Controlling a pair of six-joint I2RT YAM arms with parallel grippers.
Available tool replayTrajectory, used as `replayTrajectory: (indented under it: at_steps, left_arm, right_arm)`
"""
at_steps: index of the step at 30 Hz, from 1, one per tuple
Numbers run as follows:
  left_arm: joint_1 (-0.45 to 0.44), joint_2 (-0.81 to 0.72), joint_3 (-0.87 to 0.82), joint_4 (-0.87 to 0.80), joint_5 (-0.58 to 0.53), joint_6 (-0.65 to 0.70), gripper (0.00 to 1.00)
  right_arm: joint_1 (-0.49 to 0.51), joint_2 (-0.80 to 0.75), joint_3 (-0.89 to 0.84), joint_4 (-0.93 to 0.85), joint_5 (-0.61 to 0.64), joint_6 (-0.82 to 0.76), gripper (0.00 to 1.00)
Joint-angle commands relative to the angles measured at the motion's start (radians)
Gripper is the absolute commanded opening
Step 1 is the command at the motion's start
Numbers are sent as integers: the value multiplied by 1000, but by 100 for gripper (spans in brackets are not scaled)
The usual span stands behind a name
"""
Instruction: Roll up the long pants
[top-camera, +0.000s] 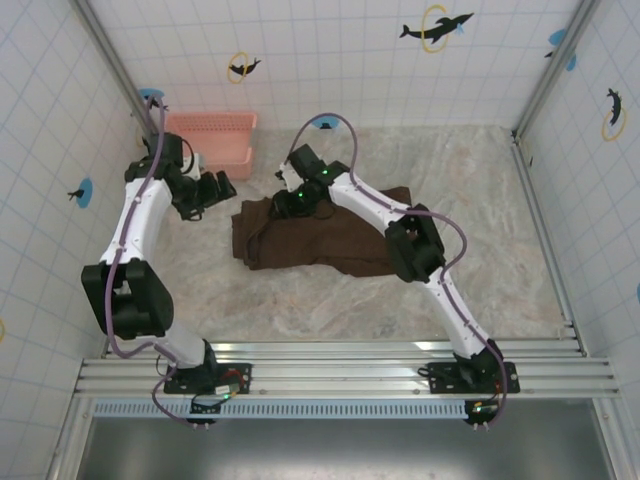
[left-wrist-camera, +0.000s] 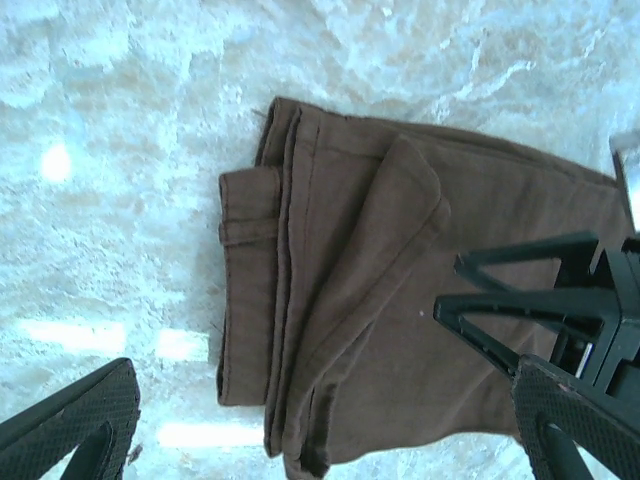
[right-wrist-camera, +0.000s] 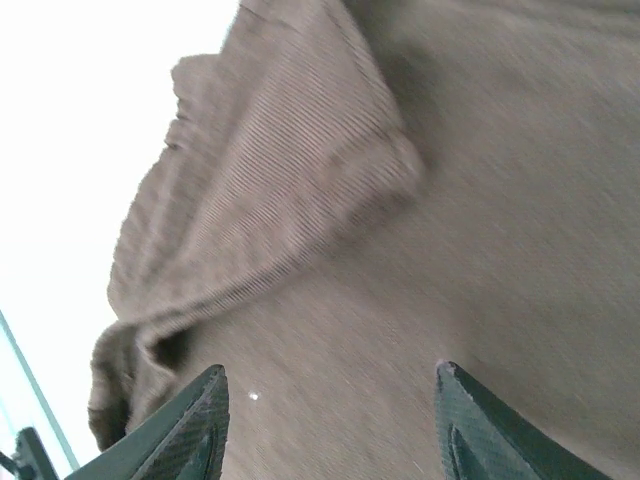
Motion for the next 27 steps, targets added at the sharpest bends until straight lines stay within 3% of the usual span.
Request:
replayTrajectory:
  at_steps: [1, 9, 18, 23, 27]
  left_arm:
    - [11, -16, -44, -39, 13, -33, 98]
    - [16, -37, -38, -76, 19, -32, 97]
    - [20, -77, -44, -99, -8, -36, 97]
    - [28, -89, -44, -104, -13, -35, 98]
    - [26, -90, -31, -91, -2, -3, 98]
  right_arm:
    - [19, 68, 70, 62, -46, 66, 57]
    - [30, 170, 136, 146, -91, 172, 57]
    - [58, 204, 152, 592, -152, 437, 58]
    - [59, 246, 227, 639, -160, 513, 58]
    - [25, 191, 155, 696, -131, 505, 54]
